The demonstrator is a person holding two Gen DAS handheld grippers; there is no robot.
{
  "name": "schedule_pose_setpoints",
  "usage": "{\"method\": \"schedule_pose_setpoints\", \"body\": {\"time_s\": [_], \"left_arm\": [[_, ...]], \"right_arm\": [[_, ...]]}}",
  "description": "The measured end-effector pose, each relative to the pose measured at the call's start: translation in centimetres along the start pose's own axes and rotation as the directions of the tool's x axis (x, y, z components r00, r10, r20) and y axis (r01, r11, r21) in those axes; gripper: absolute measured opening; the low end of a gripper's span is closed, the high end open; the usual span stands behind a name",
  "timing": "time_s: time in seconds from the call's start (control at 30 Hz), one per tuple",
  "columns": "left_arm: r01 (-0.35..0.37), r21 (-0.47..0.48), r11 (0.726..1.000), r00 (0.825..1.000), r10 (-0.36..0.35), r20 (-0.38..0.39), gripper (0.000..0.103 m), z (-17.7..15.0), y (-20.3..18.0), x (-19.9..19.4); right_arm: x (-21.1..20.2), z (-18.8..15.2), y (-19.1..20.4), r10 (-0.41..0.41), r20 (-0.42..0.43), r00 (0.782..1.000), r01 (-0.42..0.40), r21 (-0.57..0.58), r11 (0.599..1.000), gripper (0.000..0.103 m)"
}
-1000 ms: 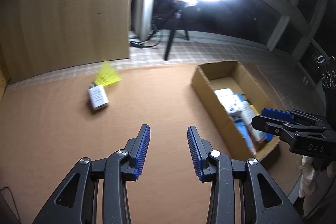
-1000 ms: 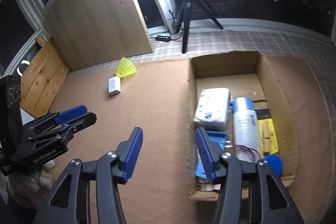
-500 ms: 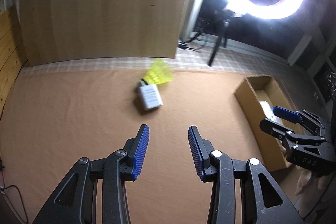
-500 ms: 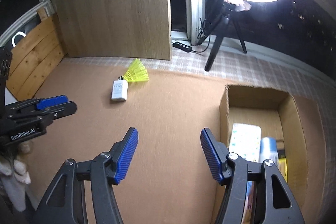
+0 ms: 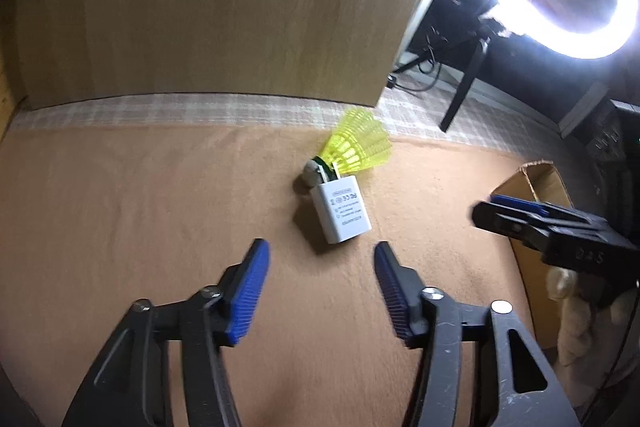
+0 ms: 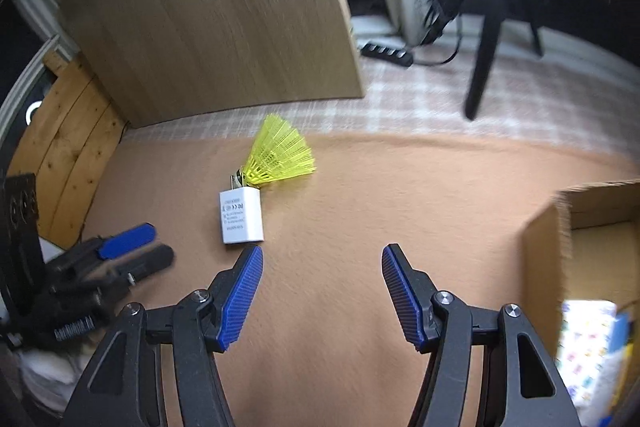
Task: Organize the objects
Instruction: 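Move both tools to the white charger and grasp it with the left tool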
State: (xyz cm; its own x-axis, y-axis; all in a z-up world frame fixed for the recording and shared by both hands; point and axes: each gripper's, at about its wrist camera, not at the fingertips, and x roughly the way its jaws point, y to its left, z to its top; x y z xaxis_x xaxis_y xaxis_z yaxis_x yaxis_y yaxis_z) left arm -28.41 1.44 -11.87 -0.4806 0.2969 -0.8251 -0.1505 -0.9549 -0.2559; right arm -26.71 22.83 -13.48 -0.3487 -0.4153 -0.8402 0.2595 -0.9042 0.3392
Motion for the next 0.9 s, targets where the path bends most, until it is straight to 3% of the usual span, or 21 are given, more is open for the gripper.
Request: {"method": "schedule_pose_setpoints", "body": {"time_s": [0.23,0.57,0.7,0.77,0.83,0.9], "left_arm": [[0.049,0.045,0.998,0.998,-0.046,-0.048,0.064,0.7,-0.4,3.9],[0.108,-0.01,0.994,0.991,-0.109,-0.08,0.059,1.1,0.7,7.1],[0.136,-0.018,0.991,0.988,-0.137,-0.076,0.053,1.4,0.7,7.4],[0.151,-0.022,0.988,0.985,-0.152,-0.076,0.047,1.4,0.7,7.5],[0.158,-0.022,0.987,0.984,-0.159,-0.075,0.046,1.4,0.6,7.5],[0.153,-0.016,0.988,0.985,-0.154,-0.073,0.046,1.3,0.4,7.5]], "right_arm": [[4.0,1.5,1.5,0.054,-0.057,0.997,-0.056,-0.025,0.998,0.058],[7.5,2.7,3.0,0.119,-0.114,0.986,-0.123,-0.031,0.992,0.058],[8.4,2.9,3.2,0.151,-0.138,0.979,-0.155,-0.022,0.988,0.052],[8.6,3.0,3.4,0.18,-0.148,0.972,-0.185,-0.016,0.983,0.047],[8.9,3.1,3.8,0.218,-0.168,0.961,-0.223,-0.011,0.975,0.034],[8.9,3.2,4.1,0.219,-0.174,0.96,-0.226,-0.018,0.974,0.032]]}}
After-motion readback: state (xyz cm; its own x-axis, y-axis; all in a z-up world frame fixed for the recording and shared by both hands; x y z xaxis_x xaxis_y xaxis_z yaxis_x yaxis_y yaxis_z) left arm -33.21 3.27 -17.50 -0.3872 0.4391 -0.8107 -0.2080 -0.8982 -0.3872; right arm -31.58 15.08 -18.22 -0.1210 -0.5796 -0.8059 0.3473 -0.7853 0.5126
